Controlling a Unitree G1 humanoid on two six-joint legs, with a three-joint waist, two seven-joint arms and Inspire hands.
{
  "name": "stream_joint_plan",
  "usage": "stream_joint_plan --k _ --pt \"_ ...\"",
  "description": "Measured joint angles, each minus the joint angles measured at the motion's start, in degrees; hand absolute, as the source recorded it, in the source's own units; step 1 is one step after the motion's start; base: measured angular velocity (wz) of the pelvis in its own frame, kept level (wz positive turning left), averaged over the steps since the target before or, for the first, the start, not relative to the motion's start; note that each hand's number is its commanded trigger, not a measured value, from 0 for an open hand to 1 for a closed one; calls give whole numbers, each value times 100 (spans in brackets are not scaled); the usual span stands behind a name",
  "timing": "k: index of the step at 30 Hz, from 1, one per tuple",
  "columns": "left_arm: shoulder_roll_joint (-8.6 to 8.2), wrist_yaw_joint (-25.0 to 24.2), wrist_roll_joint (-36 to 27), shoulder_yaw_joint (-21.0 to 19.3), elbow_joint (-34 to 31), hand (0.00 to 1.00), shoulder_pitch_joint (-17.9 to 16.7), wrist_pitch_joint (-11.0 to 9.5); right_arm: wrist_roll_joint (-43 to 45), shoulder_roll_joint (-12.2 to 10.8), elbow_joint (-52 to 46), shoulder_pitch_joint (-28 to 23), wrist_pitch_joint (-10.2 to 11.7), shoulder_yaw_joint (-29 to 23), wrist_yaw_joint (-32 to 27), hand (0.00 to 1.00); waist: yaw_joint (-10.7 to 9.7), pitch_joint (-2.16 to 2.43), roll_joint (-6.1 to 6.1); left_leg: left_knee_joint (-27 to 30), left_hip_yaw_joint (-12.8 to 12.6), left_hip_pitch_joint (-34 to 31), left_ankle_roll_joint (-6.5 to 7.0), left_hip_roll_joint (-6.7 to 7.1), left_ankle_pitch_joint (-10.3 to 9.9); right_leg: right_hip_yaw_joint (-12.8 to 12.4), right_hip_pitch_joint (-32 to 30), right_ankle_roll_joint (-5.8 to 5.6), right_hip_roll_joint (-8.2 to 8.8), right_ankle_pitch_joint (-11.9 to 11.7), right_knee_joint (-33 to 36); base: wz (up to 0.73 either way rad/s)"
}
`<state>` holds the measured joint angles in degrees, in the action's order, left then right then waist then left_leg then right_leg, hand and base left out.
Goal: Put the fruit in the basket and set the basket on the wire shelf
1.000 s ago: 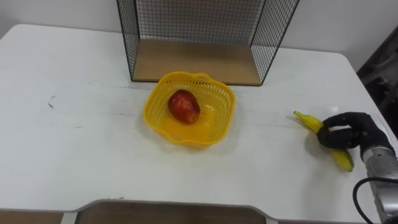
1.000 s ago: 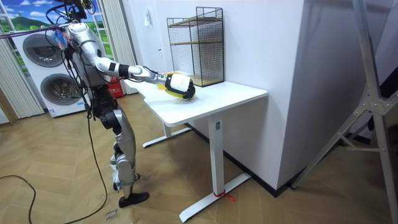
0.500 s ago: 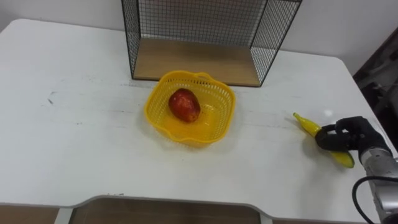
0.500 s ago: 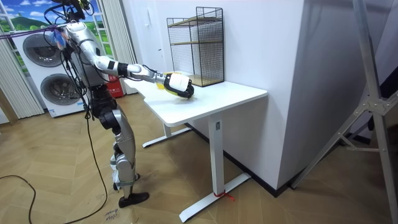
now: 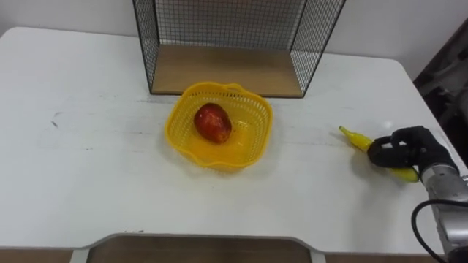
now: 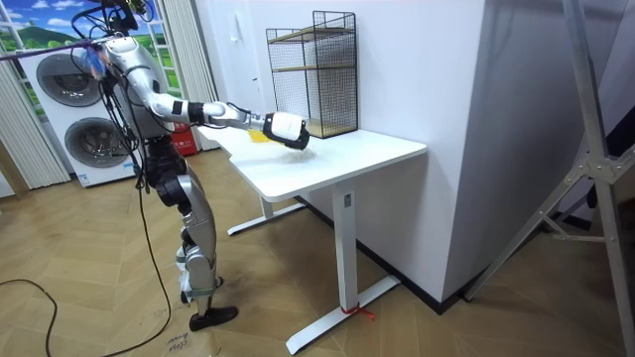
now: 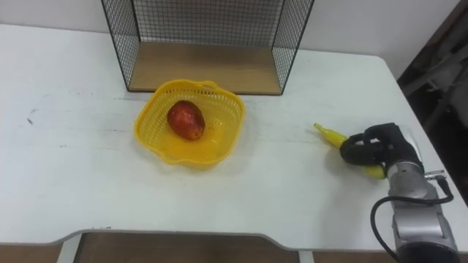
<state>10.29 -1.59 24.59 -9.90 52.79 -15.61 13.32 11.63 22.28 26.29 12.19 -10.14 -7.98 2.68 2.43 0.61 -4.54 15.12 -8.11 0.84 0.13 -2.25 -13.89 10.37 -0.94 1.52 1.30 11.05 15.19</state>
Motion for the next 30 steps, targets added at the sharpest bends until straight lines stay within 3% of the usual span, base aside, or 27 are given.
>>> stream_joint_plan --k 6,9,17,22,25,27,30 --pt "-2 0 -29 5 37 0 -5 -39 -2 -41 -1021 -60 5 52 -12 100 100 -70 -134 -16 -5 28 -1 -2 0 -58 28 5 -15 -5 -63 -3" --pt "-3 1 -33 29 103 0 39 -83 -5 -141 -1589 -178 15 60 -12 100 102 -57 -158 -7 38 -19 -1 2 -1 -14 25 2 -3 -6 -77 8" --pt "-22 1 -22 190 260 0 100 -256 125 -141 -2531 -217 82 248 12 100 113 -96 -66 3 46 -32 0 -4 -1 33 50 -4 2 -10 -107 2" --pt "-25 1 -20 234 296 0 117 -287 246 -142 -2648 -215 86 250 131 100 123 -99 -28 10 46 -74 0 -6 -1 43 -17 -4 7 -10 -48 0" --pt "-25 1 -17 336 293 0 121 -290 357 -142 -2723 -216 86 269 216 100 125 -76 16 13 39 -121 0 -5 -1 18 -73 -2 7 -12 -27 -2" --pt "-36 0 -23 349 289 0 113 -292 428 -143 -2821 -215 85 369 253 100 181 -50 49 12 33 -125 0 -1 -1 -17 -106 1 2 -11 22 -9" --pt "-56 -1 -21 343 289 0 210 -300 509 -173 -2953 -210 86 508 387 100 291 -50 48 41 32 -138 0 -2 -1 -57 -136 4 -5 -9 56 -5"
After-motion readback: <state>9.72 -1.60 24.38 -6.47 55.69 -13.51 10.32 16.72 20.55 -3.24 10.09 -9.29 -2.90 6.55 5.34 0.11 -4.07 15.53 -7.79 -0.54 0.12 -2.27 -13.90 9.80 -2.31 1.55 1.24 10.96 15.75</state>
